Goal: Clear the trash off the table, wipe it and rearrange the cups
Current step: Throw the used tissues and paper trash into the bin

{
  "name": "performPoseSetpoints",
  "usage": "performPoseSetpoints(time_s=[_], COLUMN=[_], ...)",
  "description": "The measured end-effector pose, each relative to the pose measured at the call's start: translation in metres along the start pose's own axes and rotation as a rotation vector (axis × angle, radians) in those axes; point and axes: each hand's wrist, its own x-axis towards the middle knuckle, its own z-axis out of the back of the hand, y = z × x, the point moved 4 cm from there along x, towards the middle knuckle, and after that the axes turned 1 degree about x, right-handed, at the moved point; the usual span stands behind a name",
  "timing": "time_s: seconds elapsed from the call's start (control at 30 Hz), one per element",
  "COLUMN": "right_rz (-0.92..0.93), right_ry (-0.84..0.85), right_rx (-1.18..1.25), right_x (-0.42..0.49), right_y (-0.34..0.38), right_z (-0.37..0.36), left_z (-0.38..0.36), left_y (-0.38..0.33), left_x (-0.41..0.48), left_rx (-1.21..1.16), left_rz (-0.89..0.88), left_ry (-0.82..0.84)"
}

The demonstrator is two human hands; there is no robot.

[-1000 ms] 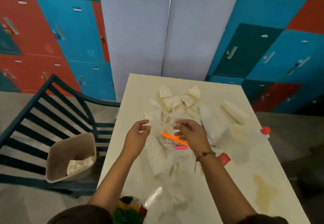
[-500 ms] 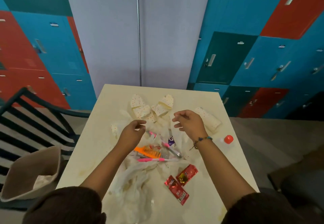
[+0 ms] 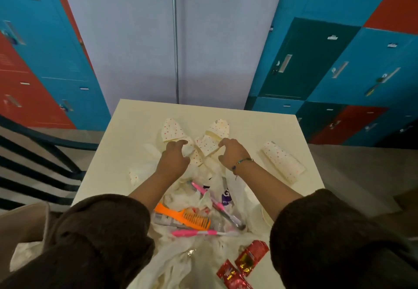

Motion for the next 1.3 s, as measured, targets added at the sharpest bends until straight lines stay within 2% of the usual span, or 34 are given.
performPoseSetpoints(time_s=[0.2, 0.3, 0.4, 0.63, 0.7, 0.8, 0.93, 1.03, 1.13, 1.3], right_rz=[0.044, 0.072, 0.059, 0.066, 0.046, -0.06, -0.104, -0.094, -0.085, 0.002], right_ry=[0.107, 0.19, 0.228, 0.057, -0.001, -0.105, -0.279, -0.344, -0.384, -0.391], right_rx=[-0.255, -0.299, -0.345, -0.35, -0.267, 0.01, 0.332, 0.414, 0.482, 0.569], right_x=[0.046, 0.055, 0.06, 0.058, 0.057, 0.047, 0.015, -0.019, -0.055, -0.14], right_y=[-0.002, 0.002, 0.005, 0.014, 0.016, 0.019, 0.033, 0.041, 0.041, 0.046], right_z=[-0.038, -0.054, -0.071, -0.078, -0.071, -0.053, -0.027, -0.01, -0.001, 0.0], left_z=[-0.032, -0.043, -0.046, -0.05, -0.044, -0.029, -0.007, 0.014, 0.032, 0.057], left_y=[0.017, 0.026, 0.028, 0.03, 0.027, 0.024, 0.02, 0.01, 0.004, 0.001], left_x=[0.022, 0.026, 0.028, 0.021, 0.019, 0.012, -0.009, -0.035, -0.058, -0.136], left_rx=[0.176, 0.224, 0.218, -0.025, -0.094, -0.193, -0.36, -0.575, -0.687, -0.817], left_rz=[0.06, 0.063, 0.042, 0.012, -0.008, -0.008, 0.058, 0.068, 0.072, 0.207], left_ry=[0.04, 0.088, 0.056, -0.082, -0.143, -0.245, -0.36, -0.431, -0.49, -0.532])
